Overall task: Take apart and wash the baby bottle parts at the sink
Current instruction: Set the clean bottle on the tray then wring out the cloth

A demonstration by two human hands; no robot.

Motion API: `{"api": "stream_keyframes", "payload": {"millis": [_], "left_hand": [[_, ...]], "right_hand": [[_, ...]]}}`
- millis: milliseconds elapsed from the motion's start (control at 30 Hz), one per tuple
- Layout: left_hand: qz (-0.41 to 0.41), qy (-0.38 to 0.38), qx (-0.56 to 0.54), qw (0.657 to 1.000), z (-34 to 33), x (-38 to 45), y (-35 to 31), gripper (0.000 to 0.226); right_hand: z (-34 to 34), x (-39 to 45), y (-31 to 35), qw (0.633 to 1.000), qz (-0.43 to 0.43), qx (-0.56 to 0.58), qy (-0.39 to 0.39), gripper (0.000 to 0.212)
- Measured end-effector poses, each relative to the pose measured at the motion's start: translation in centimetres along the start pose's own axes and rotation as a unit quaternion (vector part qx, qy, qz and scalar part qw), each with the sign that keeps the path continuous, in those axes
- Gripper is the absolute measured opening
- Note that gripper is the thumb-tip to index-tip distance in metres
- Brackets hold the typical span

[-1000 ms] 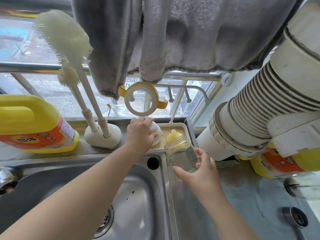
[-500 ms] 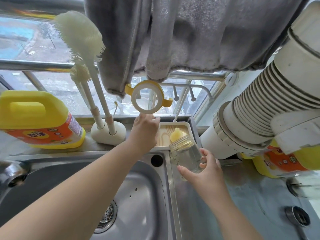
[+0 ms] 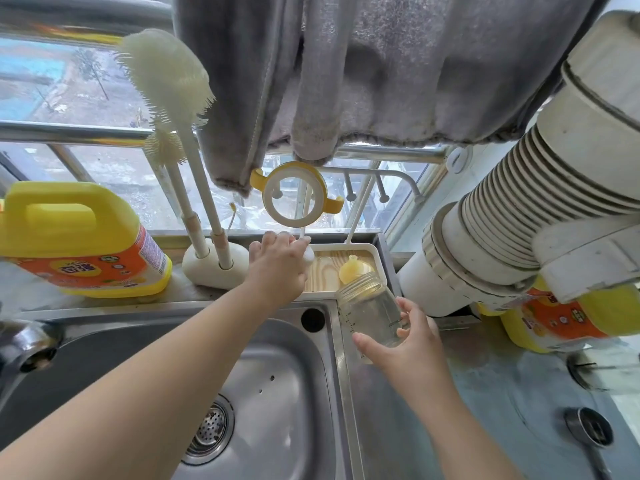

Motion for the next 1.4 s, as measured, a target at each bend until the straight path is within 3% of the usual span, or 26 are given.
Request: {"api": "stream_keyframes", "payload": {"millis": [267, 333, 433, 500, 600, 800, 900, 1000, 1167, 1400], "left_hand": [[0.025, 0.007, -0.036, 0.999, -0.6, -0.9, 0.3, 0.072], [0.018, -0.047, -0.059, 0.997, -0.5, -1.5, 0.2, 0.072], [-0.047, -0.19, -0.046, 0.98, -0.2, -2.4, -0.6, 0.067], [-0.1, -0.225, -0.047, 0.968, -0.1, -2.6, -1.8, 0.055], [-0.156, -0.146, -0.101, 0.972, 0.2, -1.6, -4.5, 0.045], [-0.129, -0.005, -0.085, 0.988, -0.9, 2.7, -7.6, 0.052], [-0.103, 0.043, -0.095, 0.989, -1.4, 4.2, -8.3, 0.043], [-0.084, 0.042, -0.097, 0.991, -1.7, 4.8, -8.4, 0.027], [-0.071, -0.008, -0.078, 0.994, -0.8, 3.3, -7.8, 0.025], [-0.072, -0.002, 0.092, 0.993, 0.4, 0.5, -6.0, 0.022]], "right_hand": [[-0.3, 0.1, -0.4, 1.0, -0.016, 0.014, -0.005, 0.09], [-0.4, 0.2, -0.3, 1.0, -0.014, 0.02, -0.01, 0.086], [-0.2, 0.0, -0.1, 1.0, -0.004, 0.016, -0.02, 0.079], [0.1, -0.2, 0.2, 1.0, 0.002, 0.008, -0.026, 0.08], [0.5, -0.3, 0.0, 0.999, 0.006, -0.007, -0.039, 0.081], [1.6, -0.2, -0.9, 0.998, 0.0, 0.022, -0.052, 0.081], [2.2, -0.2, -1.3, 0.998, -0.001, 0.036, -0.051, 0.08], [2.6, -0.3, -1.7, 0.998, -0.001, 0.039, -0.05, 0.081], [2.9, 0.0, -1.6, 0.998, 0.0, 0.035, -0.053, 0.083], [1.3, 0.7, -0.2, 0.998, -0.011, 0.026, -0.061, 0.083]]}}
Point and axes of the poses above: each hand's wrist, its own x-axis towards the middle knuckle, its own z-axis out of the back of the hand, y = z × x, the point moved 4 cm from there along x, towards the middle knuckle, and after that the axes turned 14 degrees about x, right-handed, at the moved point
